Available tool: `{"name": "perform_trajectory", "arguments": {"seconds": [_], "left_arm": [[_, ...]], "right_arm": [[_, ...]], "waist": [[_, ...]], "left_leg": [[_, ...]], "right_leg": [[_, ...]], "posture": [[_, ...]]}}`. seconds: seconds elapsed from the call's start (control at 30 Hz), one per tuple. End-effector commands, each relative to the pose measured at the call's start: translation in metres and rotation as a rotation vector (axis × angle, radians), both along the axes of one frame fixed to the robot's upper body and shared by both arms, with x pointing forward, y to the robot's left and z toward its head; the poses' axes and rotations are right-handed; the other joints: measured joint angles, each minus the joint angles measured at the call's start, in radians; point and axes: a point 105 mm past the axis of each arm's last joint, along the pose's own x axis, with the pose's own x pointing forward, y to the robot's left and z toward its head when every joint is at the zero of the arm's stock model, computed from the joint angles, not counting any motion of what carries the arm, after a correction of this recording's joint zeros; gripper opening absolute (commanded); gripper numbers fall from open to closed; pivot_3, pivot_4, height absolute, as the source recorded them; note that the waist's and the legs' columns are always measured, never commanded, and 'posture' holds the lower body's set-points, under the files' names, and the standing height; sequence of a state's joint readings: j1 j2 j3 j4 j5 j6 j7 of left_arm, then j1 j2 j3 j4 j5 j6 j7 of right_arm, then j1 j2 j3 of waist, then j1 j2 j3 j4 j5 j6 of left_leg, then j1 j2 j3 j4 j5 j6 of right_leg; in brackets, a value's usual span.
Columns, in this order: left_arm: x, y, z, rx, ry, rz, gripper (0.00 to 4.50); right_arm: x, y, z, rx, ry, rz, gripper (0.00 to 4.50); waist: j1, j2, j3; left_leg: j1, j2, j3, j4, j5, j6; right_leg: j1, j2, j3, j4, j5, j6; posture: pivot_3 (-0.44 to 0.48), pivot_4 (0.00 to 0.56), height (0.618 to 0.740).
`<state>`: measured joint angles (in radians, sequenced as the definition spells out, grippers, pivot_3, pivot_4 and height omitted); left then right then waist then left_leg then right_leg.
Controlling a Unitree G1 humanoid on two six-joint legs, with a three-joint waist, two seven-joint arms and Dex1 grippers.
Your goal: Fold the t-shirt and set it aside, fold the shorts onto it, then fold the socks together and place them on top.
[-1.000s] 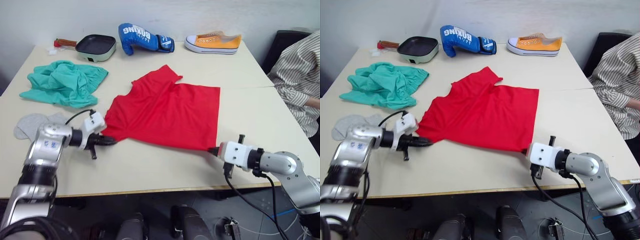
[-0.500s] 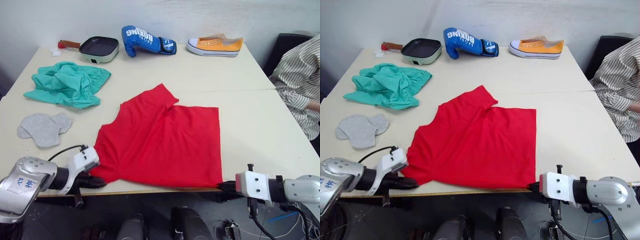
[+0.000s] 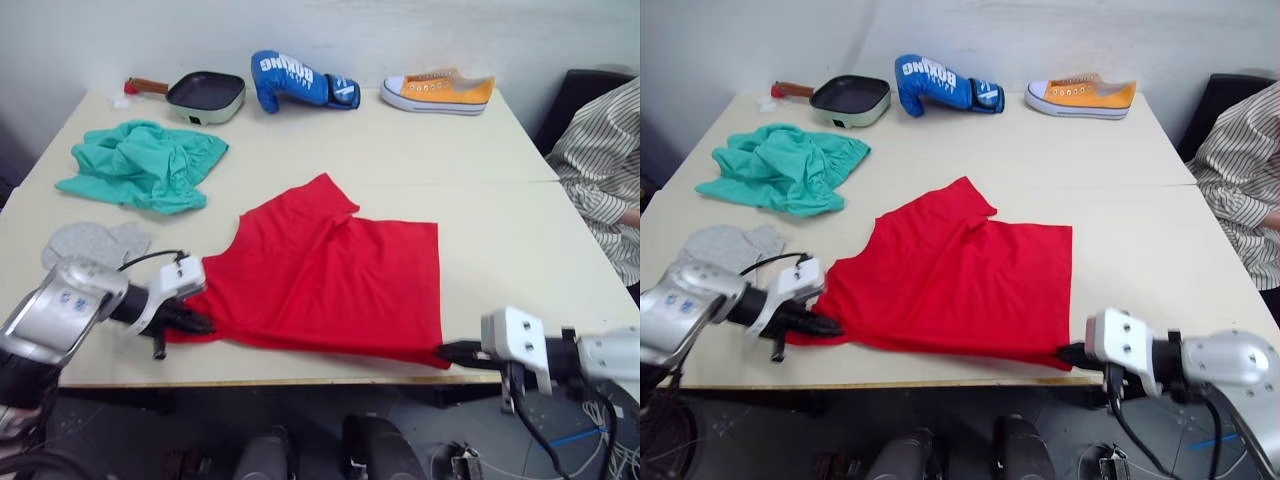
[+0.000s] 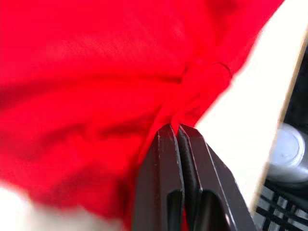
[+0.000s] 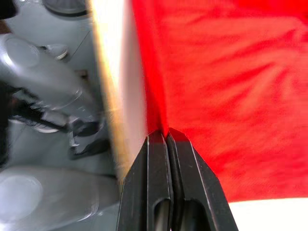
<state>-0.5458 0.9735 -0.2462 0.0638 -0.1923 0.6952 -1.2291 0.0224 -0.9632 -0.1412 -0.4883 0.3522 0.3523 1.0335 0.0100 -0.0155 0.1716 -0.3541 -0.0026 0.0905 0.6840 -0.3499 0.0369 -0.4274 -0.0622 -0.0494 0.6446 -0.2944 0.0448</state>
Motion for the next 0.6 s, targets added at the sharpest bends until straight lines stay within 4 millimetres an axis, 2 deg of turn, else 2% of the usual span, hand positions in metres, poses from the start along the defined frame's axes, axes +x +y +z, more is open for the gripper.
{"name": "perform_trajectory", "arguments": {"seconds": [0.03,0.07,0.1,0.13,0.2,0.23,0.27,0.33,0.37,0.43,0.47,0.53,0.6], "left_arm": [[0.097,-0.012,0.083,-0.094,-0.587,0.169,0.03],[0.121,-0.015,0.133,-0.215,-0.802,0.281,0.03],[0.132,-0.01,0.191,-0.404,-0.965,0.418,0.03],[0.132,-0.002,0.233,-0.557,-1.044,0.497,0.03],[0.116,0.004,0.287,-0.726,-1.117,0.467,0.03],[0.104,0.005,0.3,-0.758,-1.14,0.4,0.03],[0.096,0.006,0.306,-0.771,-1.135,0.346,0.03],[0.084,0.008,0.298,-0.747,-1.079,0.257,0.03],[0.08,0.009,0.286,-0.711,-1.028,0.221,0.03],[0.065,0.01,0.252,-0.626,-0.916,0.118,0.03],[0.056,0.01,0.229,-0.587,-0.794,0.092,0.03],[0.036,0.012,0.192,-0.509,-0.658,0.039,0.03],[0.017,0.018,0.155,-0.393,-0.52,0.014,0.03]], "right_arm": [[0.079,-0.025,0.074,-0.039,-0.514,-0.314,0.0],[0.094,-0.034,0.11,-0.051,-0.71,-0.403,0.0],[0.098,-0.04,0.151,-0.075,-0.919,-0.454,0.0],[0.093,-0.04,0.186,-0.089,-1.089,-0.459,0.0],[0.073,-0.034,0.236,-0.099,-1.325,-0.418,0.0],[0.061,-0.029,0.252,-0.109,-1.407,-0.377,0.0],[0.052,-0.025,0.26,-0.122,-1.458,-0.337,0.0],[0.043,-0.018,0.259,-0.137,-1.472,-0.262,0.0],[0.042,-0.016,0.252,-0.141,-1.449,-0.237,0.0],[0.042,-0.011,0.232,-0.106,-1.356,-0.179,0.0],[0.041,-0.008,0.217,-0.104,-1.305,-0.148,0.0],[0.038,-0.002,0.191,-0.109,-1.219,-0.081,0.0],[0.036,0.001,0.166,-0.088,-1.113,-0.056,0.0]], "waist": [[0.007,0.0,0.003],[0.014,-0.001,0.007],[0.019,-0.004,0.009],[0.017,-0.006,0.009],[0.003,-0.007,0.008],[-0.004,-0.007,0.008],[-0.015,-0.006,0.008],[-0.025,-0.002,0.006],[-0.03,-0.001,0.005],[-0.044,0.002,0.004],[-0.048,0.002,0.004],[-0.059,0.001,0.006],[-0.058,0.0,0.008]], "left_leg": [[0.0,-0.001,0.0,0.001,0.0,0.0],[-0.001,-0.001,0.0,0.005,0.001,0.001],[-0.013,-0.001,-0.001,0.011,0.002,0.001],[-0.03,-0.003,-0.001,0.02,0.004,0.002],[-0.055,-0.002,0.0,0.026,0.004,0.001],[-0.06,-0.003,0.003,0.026,0.004,0.001],[-0.057,-0.005,0.004,0.022,0.004,0.001],[-0.037,-0.01,0.004,0.013,0.004,0.002],[-0.028,-0.011,0.003,0.01,0.003,0.002],[-0.009,-0.01,0.002,-0.003,-0.001,0.01],[-0.005,-0.008,0.002,-0.007,-0.006,0.012],[-0.007,-0.006,0.001,-0.006,-0.013,0.009],[-0.017,-0.006,0.0,0.002,-0.015,0.011]], "right_leg": [[0.0,0.0,0.0,0.001,0.0,0.0],[-0.001,0.0,-0.001,0.003,0.002,0.003],[-0.01,-0.001,-0.001,0.005,0.004,0.004],[-0.027,-0.002,-0.001,0.013,0.005,0.005],[-0.052,-0.002,-0.002,0.022,0.006,0.007],[-0.061,-0.002,-0.004,0.024,0.006,0.007],[-0.062,-0.003,-0.007,0.025,0.006,0.007],[-0.052,-0.012,-0.026,0.031,0.006,0.007],[-0.045,-0.016,-0.036,0.03,0.006,0.007],[-0.029,-0.017,-0.048,0.019,0.006,0.007],[-0.025,-0.017,-0.053,0.014,0.006,0.007],[-0.025,-0.016,-0.056,0.009,0.006,0.007],[-0.027,-0.017,-0.056,0.006,0.006,0.007]], "posture": [[0.0,0.15,0.74],[0.0,0.15,0.74],[0.0,0.15,0.74],[0.0,0.15,0.74],[0.0,0.15,0.74],[0.0,0.15,0.74],[0.0,0.15,0.74],[0.0,0.15,0.74],[0.0,0.15,0.74],[0.0,0.15,0.74],[0.0,0.15,0.74],[0.0,0.15,0.74],[0.0,0.15,0.74]]}}
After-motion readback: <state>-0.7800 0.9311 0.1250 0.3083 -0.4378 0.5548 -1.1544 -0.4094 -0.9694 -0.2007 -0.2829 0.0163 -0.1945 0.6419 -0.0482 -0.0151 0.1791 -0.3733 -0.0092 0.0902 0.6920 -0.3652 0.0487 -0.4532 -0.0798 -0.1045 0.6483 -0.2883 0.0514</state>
